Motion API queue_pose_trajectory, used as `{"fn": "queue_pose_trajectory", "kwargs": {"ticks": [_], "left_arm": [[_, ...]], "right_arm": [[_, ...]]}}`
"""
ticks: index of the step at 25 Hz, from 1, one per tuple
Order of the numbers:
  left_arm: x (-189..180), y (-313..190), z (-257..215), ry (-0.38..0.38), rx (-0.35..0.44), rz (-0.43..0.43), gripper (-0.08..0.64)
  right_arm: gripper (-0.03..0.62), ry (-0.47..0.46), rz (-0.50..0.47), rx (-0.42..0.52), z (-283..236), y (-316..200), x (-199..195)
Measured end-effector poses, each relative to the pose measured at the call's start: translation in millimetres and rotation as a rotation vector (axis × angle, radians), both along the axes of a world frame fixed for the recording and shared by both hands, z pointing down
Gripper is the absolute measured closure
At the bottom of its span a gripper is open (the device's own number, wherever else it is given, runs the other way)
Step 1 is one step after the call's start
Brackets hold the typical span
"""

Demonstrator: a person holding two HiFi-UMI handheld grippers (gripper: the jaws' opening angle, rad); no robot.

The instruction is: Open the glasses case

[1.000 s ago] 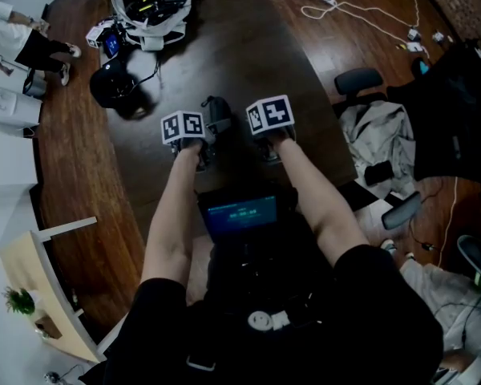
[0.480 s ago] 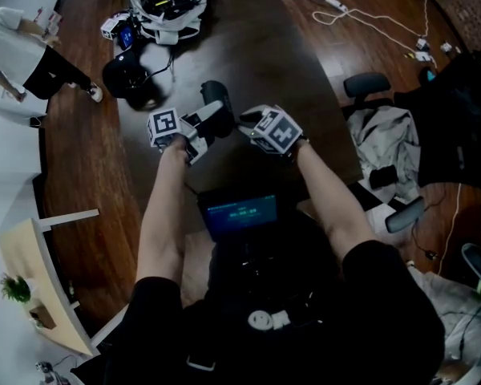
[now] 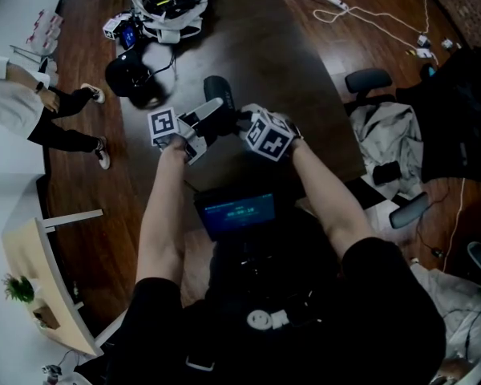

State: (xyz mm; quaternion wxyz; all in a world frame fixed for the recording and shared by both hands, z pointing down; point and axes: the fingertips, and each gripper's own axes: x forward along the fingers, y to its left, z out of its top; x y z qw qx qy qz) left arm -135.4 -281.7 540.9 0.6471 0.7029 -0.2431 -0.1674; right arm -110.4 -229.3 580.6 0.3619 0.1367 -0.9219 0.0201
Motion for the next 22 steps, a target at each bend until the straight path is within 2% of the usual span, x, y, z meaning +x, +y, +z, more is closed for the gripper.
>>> {"fn": "queue_pose_trajectory", "kwargs": {"ticks": [2, 5, 8, 11, 14, 17, 20, 22], "left_arm": [[1, 1, -3, 0.01, 0.004, 0.006, 0.282], [1, 5, -3, 0.008, 0.001, 0.02, 0.284], [1, 11, 2, -0.023, -0.006, 0.044, 0.295], [5, 14, 6, -0.065, 0.002, 0.07, 0.298], [11, 13, 4, -0.144, 0.045, 0.071, 0.299], [19, 11, -3, -0.225, 0.091, 0.062, 0.274], [26, 13, -7, -0.283, 0.124, 0.119, 0.229], [27, 15, -5, -0.295, 0.127, 0.142, 0.229]], "right_arm": [[0.549, 0.02, -0.012, 0.062, -2, -2, 0], [0.568, 0.051, -0.017, 0.101, 0, -3, 4], [0.569, 0.087, 0.004, 0.111, 3, -5, 11], [0.571, 0.131, -0.051, 0.143, 4, -2, 12], [0.571, 0.167, -0.07, 0.143, 11, 5, 13], [0.571, 0.18, -0.098, 0.181, 8, 10, 9], [0.571, 0.198, -0.119, 0.232, 5, 10, 6], [0.571, 0.218, -0.136, 0.279, 5, 10, 9]]}}
